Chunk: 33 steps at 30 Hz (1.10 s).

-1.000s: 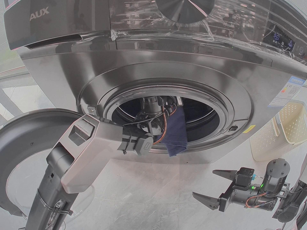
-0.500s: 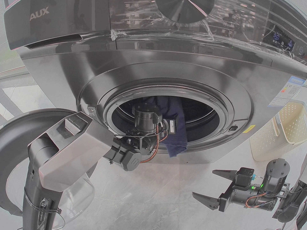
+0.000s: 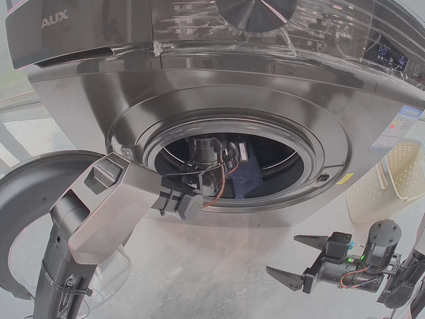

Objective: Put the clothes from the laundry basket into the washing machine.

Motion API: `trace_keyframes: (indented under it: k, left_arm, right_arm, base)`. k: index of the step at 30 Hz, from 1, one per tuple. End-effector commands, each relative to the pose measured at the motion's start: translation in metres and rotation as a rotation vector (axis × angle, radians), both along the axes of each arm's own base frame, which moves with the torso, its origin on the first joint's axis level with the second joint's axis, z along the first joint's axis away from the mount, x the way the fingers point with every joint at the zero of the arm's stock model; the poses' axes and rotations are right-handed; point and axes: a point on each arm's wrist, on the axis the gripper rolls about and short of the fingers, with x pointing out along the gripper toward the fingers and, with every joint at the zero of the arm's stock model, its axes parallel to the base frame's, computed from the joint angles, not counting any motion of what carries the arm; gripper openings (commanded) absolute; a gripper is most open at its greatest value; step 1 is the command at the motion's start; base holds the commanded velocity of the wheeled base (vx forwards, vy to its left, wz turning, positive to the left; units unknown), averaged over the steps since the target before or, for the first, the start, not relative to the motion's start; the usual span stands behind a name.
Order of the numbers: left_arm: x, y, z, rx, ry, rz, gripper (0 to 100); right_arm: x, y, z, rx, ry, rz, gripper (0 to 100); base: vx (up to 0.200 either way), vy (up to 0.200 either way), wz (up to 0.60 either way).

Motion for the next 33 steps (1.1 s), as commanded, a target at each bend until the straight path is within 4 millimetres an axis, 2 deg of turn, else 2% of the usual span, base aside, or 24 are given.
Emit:
trace_keyframes:
  k: [1,5,7,8,11,20,26,27,33]
  left_arm:
    - [0.017,-0.007,0.026,-0.147,-0.114,0.016,0]
    - [0.02,-0.008,0.041,-0.193,-0.17,0.037,0]
    - [0.022,-0.008,0.04,-0.196,-0.174,0.039,0]
    - [0.025,-0.008,0.033,-0.19,-0.172,0.047,0]
    - [0.028,-0.007,0.026,-0.185,-0.169,0.061,0]
    - [0.032,-0.005,0.018,-0.167,-0.18,0.071,0]
    - [0.025,-0.008,0.022,-0.15,-0.17,0.064,0]
    - [0.024,-0.008,0.022,-0.148,-0.167,0.064,100]
    - [0.008,-0.008,0.032,-0.135,-0.146,0.047,100]
  right_arm:
    - [0.0,0.0,0.0,0.001,-0.002,-0.001,100]
    - [0.0,0.0,0.001,0.002,-0.003,0.0,100]
    - [0.0,0.0,0.0,0.001,-0.002,0.0,100]
    - [0.0,0.0,0.001,0.003,-0.004,0.0,100]
    - [0.0,0.0,0.001,0.003,-0.004,0.0,100]
    - [0.0,0.0,0.0,0.001,-0.002,0.0,100]
    - [-0.001,-0.001,0.001,0.002,-0.003,0.0,100]
    - [-0.001,-0.001,0.001,0.002,-0.003,0.0,100]
    - [0.0,-0.001,0.001,0.003,-0.004,-0.001,100]
  base:
    - [0.0,0.0,0.0]
    - [0.0,0.0,0.0]
    - [0.0,0.0,0.0]
    - [0.0,0.0,0.0]
    - [0.0,0.0,0.0]
    - [0.0,0.0,0.0]
    - [0.0,0.0,0.0]
    - [0.0,0.0,0.0]
    - [0.0,0.0,0.0]
